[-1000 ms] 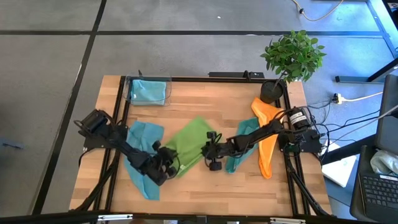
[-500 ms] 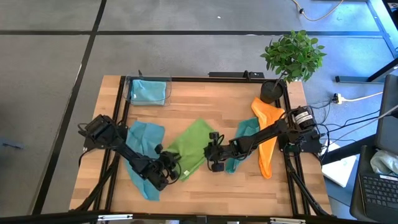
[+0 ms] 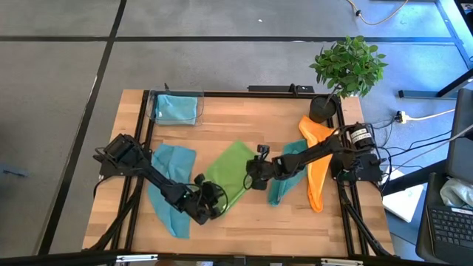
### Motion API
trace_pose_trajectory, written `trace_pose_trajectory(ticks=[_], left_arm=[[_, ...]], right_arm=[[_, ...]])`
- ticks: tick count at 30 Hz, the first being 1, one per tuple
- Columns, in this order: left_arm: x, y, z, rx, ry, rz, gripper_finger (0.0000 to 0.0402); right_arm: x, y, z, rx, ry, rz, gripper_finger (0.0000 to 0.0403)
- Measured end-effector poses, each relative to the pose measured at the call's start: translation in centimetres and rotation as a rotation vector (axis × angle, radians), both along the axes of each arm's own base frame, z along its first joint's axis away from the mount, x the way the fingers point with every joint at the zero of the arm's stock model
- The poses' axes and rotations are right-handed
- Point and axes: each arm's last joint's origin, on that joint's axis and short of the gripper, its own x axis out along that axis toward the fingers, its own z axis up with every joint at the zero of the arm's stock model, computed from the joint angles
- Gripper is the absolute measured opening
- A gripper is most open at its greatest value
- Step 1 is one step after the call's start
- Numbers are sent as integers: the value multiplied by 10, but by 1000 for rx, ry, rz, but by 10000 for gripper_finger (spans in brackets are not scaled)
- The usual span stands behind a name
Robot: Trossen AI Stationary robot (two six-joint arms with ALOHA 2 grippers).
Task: Fold microfiber towels
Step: Fold the green microfiber cloth
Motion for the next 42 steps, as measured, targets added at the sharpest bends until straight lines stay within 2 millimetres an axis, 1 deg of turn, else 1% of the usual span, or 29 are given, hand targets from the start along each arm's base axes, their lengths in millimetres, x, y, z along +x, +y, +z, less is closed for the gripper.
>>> trace_pose_trajectory(ticks=[3, 5, 10, 14, 19, 23, 25, 27, 31, 34, 36, 38, 40, 42], left_arm=[[0, -2, 0, -19, 4, -14, 78], [1, -2, 0, -24, -2, -13, 78], [2, -2, 1, -29, -18, -9, 78], [5, -1, 4, -29, -66, 16, 78], [11, 5, 6, -40, -87, 40, 78], [11, 6, 6, 10, -45, -23, 78], [7, 1, 10, 64, -40, -58, 78], [2, -4, 18, 130, -52, -79, 78], [-14, -12, 33, 318, -28, -124, 78], [-29, -14, 35, 401, 22, -124, 78], [-36, -10, 32, 409, 46, -72, 78], [-40, -5, 28, 372, 53, 0, 78], [-41, 0, 21, 299, 71, 59, 78], [-39, 2, 14, 226, 94, 80, 78]], right_arm=[[0, -11, -3, 79, -15, 1, 101], [0, -18, -4, 93, -22, -6, 101], [2, -36, -4, 45, -16, 32, 101], [6, -53, -2, -20, -32, 72, 101], [9, -72, 0, 30, -67, 127, 101], [8, -77, 0, 38, -51, 168, 101], [8, -73, 3, 42, -52, 203, 101], [9, -63, 10, 51, -78, 262, 101], [13, -37, 24, 100, -138, 354, 101], [16, -17, 28, 182, -177, 380, 101], [18, -4, 27, 244, -218, 373, 101], [18, 7, 22, 263, -213, 374, 101], [17, 12, 17, 197, -199, 350, 101], [16, 12, 16, 106, -194, 290, 101]])
